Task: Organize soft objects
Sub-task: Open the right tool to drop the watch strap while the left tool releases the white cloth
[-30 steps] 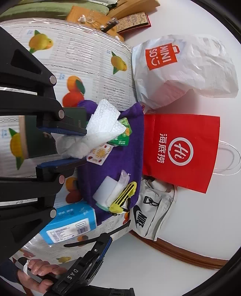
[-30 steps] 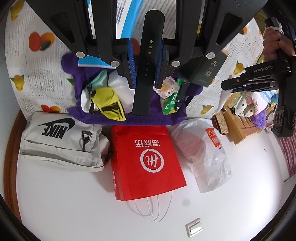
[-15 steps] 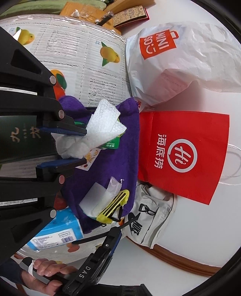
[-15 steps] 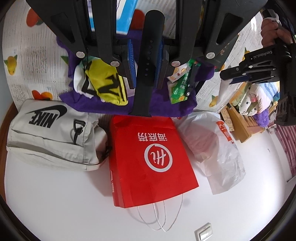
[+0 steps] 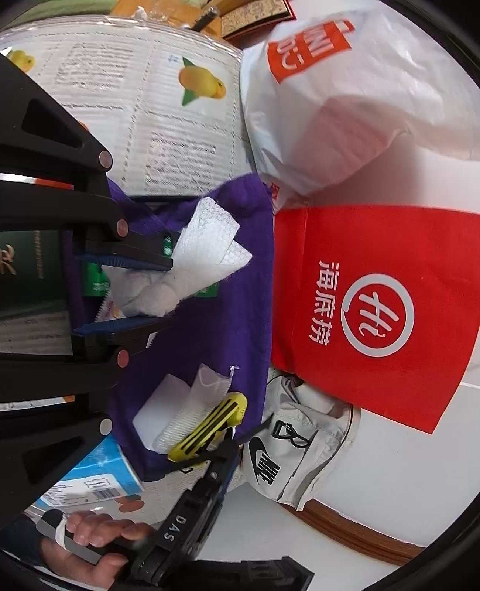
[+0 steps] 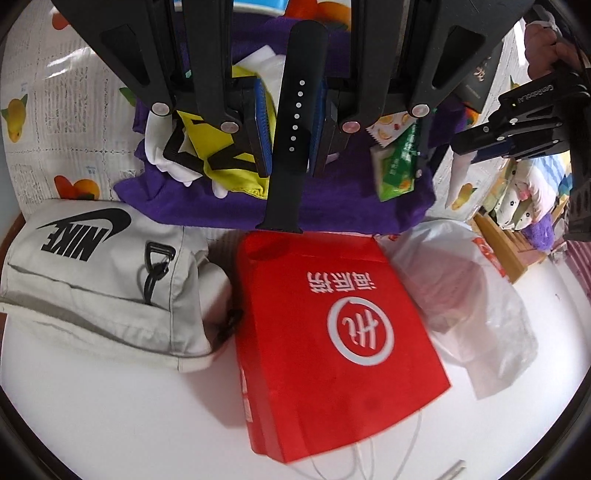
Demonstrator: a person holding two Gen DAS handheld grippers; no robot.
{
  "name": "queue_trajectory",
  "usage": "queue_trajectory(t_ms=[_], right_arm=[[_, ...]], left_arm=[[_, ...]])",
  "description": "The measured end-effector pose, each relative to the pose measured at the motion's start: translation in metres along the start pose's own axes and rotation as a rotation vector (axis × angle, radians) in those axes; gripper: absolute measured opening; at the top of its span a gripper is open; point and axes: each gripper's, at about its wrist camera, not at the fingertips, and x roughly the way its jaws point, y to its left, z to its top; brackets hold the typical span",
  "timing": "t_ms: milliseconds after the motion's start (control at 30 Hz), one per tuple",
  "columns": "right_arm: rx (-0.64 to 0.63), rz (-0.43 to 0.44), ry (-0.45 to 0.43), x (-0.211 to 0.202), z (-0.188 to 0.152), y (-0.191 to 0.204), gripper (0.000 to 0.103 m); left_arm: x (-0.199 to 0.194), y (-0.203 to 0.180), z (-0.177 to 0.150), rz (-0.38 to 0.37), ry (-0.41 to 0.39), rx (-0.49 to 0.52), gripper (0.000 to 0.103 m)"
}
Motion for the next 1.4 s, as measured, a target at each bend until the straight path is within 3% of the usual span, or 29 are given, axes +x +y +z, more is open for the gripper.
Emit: queue_trajectory(t_ms=[467, 1000, 1100, 1167, 1233, 1400], right_arm=[[0.036, 0.001, 0.073, 0.036, -0.005, -0.014, 0.021], [0.029, 0.040, 0.088, 0.038, -0.004, -0.017, 0.022], [0.025, 0.038, 0.087, 0.035, -0.003, -0.016, 0.029], [0.017, 0.029, 0.073, 0.032, -0.002, -0.015, 0.040], [-0.003, 0.009, 0.056, 0.028, -0.002, -0.014, 0.043], [-0.017, -0.016, 0.037, 0.017, -0.003, -0.012, 0.044]], left_arm=[[0.035, -0.003, 0.009, -0.016, 0.046, 0.019, 0.023], [0.057, -0.013, 0.008, -0.037, 0.107, 0.063, 0.024], [0.058, -0.015, 0.008, -0.023, 0.114, 0.068, 0.029], [0.057, -0.014, 0.008, -0.012, 0.117, 0.067, 0.040], [0.054, -0.014, 0.007, 0.001, 0.116, 0.074, 0.048], [0.042, -0.008, 0.005, 0.020, 0.104, 0.068, 0.048]])
